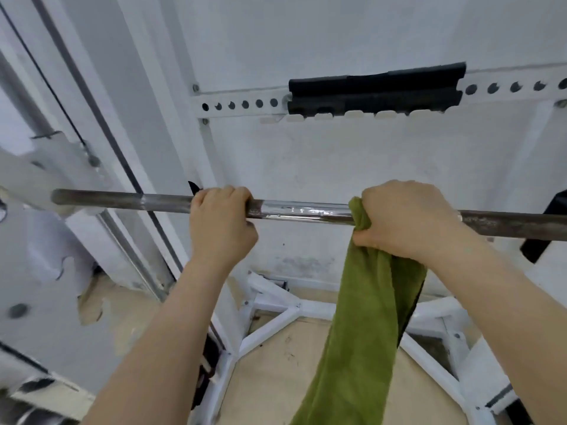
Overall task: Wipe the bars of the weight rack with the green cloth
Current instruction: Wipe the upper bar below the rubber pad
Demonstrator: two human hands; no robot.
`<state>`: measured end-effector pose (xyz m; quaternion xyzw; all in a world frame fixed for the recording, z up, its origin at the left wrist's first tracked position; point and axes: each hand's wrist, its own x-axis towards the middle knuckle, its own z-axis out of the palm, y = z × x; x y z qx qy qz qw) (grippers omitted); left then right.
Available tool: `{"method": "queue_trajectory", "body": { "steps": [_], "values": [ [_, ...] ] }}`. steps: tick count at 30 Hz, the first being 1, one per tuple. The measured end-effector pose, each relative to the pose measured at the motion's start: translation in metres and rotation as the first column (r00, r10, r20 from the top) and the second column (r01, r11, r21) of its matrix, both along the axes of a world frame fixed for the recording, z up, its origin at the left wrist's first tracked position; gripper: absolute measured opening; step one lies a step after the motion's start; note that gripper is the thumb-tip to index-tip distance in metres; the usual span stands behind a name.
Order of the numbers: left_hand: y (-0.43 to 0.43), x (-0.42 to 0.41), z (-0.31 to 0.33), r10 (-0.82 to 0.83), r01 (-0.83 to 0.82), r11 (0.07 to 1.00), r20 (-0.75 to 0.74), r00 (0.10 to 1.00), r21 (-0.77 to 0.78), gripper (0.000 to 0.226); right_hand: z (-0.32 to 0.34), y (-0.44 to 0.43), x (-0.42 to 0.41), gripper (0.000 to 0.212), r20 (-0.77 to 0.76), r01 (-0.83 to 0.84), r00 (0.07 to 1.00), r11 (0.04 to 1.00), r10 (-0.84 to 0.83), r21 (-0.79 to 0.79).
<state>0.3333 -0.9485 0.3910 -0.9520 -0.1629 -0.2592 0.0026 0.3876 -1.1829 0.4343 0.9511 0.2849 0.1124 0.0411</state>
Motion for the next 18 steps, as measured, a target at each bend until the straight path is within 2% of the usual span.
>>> {"method": "queue_trajectory", "body": {
  "steps": [3, 7, 10, 12, 13, 15, 18],
  "values": [
    [-0.001, 0.008, 0.000, -0.002, 0.003, 1.000, -0.018, 1.000, 0.023, 0.008, -0.014, 0.051, -0.006, 0.034, 0.085, -0.033, 0.996, 0.996, 0.026, 0.077],
    [0.009, 0.009, -0.004, -0.075, 0.074, 0.997, 0.022, 0.997, 0.035, 0.008, -0.024, 0.055, -0.004, 0.028, 0.104, -0.051, 0.994, 0.992, 0.039, 0.116],
    [0.012, 0.008, -0.003, -0.114, 0.114, 0.993, 0.004, 0.993, 0.031, 0.014, -0.019, -0.006, 0.003, 0.029, -0.007, 0.140, 0.990, 0.987, -0.140, 0.072],
    [0.013, 0.009, -0.003, -0.111, 0.111, 0.994, -0.003, 0.994, 0.018, 0.016, -0.005, -0.032, 0.001, 0.029, -0.102, 0.287, 0.953, 0.958, -0.284, 0.019],
    [0.013, 0.009, -0.002, -0.106, 0.106, 0.994, -0.011, 0.994, 0.011, 0.017, -0.002, -0.031, 0.000, 0.028, -0.092, 0.309, 0.946, 0.950, -0.311, -0.031],
    [0.013, 0.010, -0.001, -0.106, 0.107, 0.994, -0.036, 0.994, 0.016, 0.020, -0.003, -0.003, -0.003, 0.028, -0.014, 0.279, 0.960, 0.957, -0.281, -0.077],
    [0.015, 0.009, 0.001, -0.140, 0.140, 0.990, -0.072, 0.988, 0.004, 0.020, -0.014, 0.078, -0.012, 0.026, 0.056, 0.171, 0.984, 0.985, -0.172, 0.019]
  ]
}}
